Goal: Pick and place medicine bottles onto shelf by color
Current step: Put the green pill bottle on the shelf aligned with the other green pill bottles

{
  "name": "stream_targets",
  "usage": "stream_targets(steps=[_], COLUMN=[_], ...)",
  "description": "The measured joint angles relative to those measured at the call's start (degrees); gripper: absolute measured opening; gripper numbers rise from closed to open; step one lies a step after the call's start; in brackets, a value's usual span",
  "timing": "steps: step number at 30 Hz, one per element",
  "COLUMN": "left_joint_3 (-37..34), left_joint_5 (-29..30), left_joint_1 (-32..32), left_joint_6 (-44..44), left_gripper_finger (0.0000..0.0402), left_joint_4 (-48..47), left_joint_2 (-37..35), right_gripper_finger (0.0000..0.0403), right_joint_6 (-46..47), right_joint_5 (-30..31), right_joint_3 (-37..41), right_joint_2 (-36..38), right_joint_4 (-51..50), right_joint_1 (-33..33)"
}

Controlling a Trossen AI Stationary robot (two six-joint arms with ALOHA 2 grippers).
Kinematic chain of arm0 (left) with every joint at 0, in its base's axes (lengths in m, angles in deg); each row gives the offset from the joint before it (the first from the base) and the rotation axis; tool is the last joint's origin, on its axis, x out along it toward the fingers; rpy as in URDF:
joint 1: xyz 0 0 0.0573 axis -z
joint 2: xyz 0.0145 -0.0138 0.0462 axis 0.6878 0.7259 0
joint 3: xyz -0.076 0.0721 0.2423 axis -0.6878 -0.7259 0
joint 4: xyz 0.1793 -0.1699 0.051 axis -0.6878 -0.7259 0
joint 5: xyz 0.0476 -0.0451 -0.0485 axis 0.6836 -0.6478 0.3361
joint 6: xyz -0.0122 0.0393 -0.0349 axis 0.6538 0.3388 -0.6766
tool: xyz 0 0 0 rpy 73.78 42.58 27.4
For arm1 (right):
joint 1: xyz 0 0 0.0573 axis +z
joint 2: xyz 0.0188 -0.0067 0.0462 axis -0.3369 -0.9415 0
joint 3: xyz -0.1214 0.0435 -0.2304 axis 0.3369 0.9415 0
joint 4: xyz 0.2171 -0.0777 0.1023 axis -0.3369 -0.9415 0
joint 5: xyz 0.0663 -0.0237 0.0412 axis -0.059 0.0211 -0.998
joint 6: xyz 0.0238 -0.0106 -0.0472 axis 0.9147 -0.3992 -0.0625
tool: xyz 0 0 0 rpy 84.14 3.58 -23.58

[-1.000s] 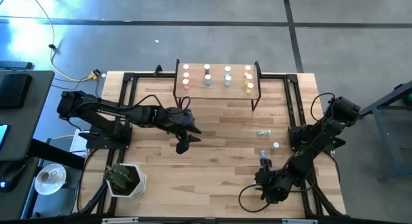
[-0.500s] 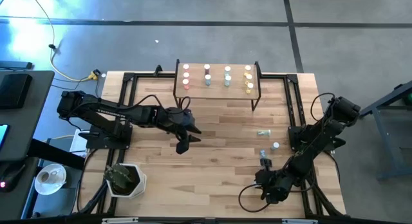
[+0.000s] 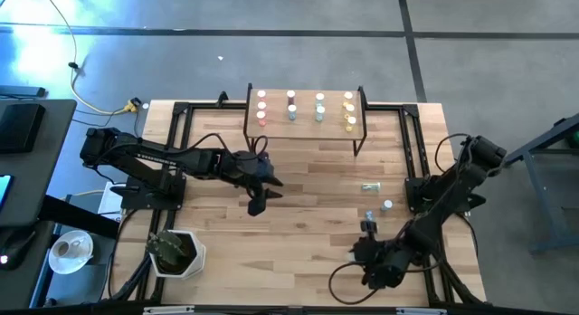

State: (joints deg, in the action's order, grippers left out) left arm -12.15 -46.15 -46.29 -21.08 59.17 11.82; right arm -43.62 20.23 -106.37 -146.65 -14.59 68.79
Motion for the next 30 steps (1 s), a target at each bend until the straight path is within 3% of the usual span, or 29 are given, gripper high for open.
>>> stream_targets(steps=[8,21,30], left_joint_3=[0.0,0.0,1.87], left_joint_5=[4.28,7.9,7.87], left_joint_1=[0.0,-0.02,-0.01], left_joint_6=[4.69,11.89,12.66], left_gripper_finger=[0.0161,0.0161,0.0161], left_joint_4=[-0.02,0.0,-0.04], left_joint_2=[0.0,0.0,0.0], right_gripper_finger=[0.0113,0.0113,0.0113], right_joint_6=[-12.24,-35.33,-39.75], right_joint_5=[6.97,8.9,13.3], right_joint_3=[-9.09,-24.27,-34.25], right_joint_2=[0.0,0.0,0.04], right_joint_4=[-6.76,-16.58,-26.27], right_joint_1=[-7.15,-23.04,-35.16])
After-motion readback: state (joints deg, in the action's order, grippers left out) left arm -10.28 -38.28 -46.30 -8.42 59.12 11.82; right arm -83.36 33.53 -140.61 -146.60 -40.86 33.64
